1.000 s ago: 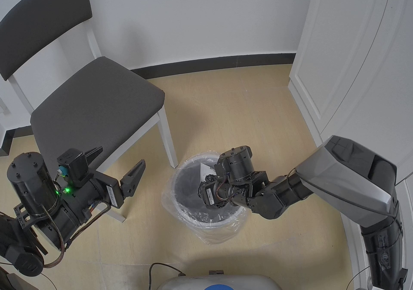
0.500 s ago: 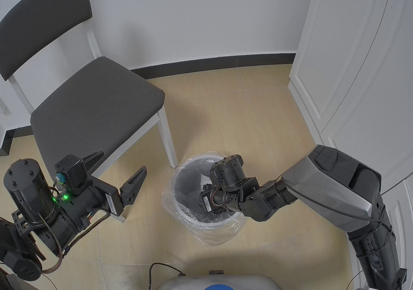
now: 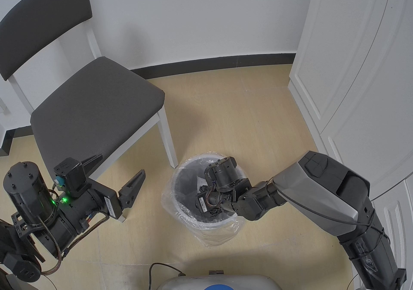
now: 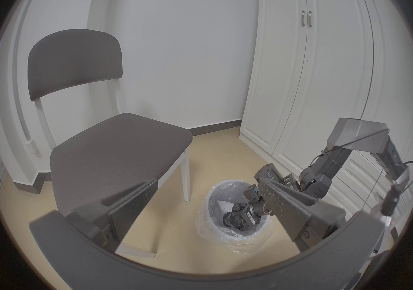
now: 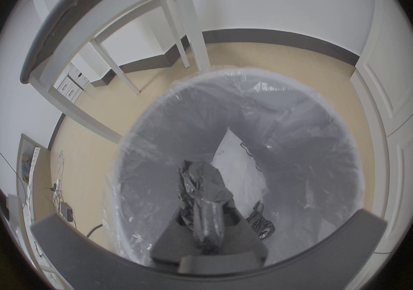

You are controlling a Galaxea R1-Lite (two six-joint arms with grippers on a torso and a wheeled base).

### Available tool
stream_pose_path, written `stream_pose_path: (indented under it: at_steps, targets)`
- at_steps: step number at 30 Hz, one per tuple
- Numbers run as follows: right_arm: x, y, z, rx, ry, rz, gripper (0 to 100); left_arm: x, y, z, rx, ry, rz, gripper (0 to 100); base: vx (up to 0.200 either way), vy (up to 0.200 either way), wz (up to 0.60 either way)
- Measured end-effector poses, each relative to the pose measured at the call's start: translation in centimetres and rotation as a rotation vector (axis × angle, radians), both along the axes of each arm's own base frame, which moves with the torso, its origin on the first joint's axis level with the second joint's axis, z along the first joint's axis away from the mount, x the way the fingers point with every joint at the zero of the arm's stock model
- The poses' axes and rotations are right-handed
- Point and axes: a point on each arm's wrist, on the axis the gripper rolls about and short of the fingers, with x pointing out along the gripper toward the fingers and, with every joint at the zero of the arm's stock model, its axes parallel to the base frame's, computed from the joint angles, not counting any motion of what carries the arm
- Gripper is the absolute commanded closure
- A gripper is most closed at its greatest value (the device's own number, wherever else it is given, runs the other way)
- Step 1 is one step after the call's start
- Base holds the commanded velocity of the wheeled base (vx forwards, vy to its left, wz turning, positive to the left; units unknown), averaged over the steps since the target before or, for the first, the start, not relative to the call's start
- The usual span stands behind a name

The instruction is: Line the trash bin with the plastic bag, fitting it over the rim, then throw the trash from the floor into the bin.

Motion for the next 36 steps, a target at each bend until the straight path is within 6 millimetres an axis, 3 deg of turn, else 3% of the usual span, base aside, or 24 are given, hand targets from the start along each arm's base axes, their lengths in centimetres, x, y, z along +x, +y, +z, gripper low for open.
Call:
stream_pose_path:
  at_steps: [1,12,20,28,36]
  targets:
    - [0.0,-0.1,-0.2,-0.007,0.008,-0.002,0,0.0,0.0,0.0,0.000,-0.001,0.000,0,0.000,0.000,0.00]
    - [0.7,-0.2,-0.2,0.001,0.005,-0.016,0,-0.1,0.1,0.1,-0.005,-0.006,0.002,0,0.000,0.000,0.00]
    - [0.7,-0.6,1.4,0.019,-0.015,-0.032,0,-0.1,0.1,0.2,-0.007,-0.007,0.004,0,0.000,0.000,0.00]
    - [-0.9,-2.1,6.3,0.032,-0.059,-0.057,0,-0.1,0.0,0.3,-0.013,-0.009,0.001,0,0.000,0.000,0.00]
    - [-4.5,-6.1,15.5,0.078,-0.181,-0.142,0,0.3,0.2,2.0,-0.067,-0.073,0.019,0,0.000,0.000,0.00]
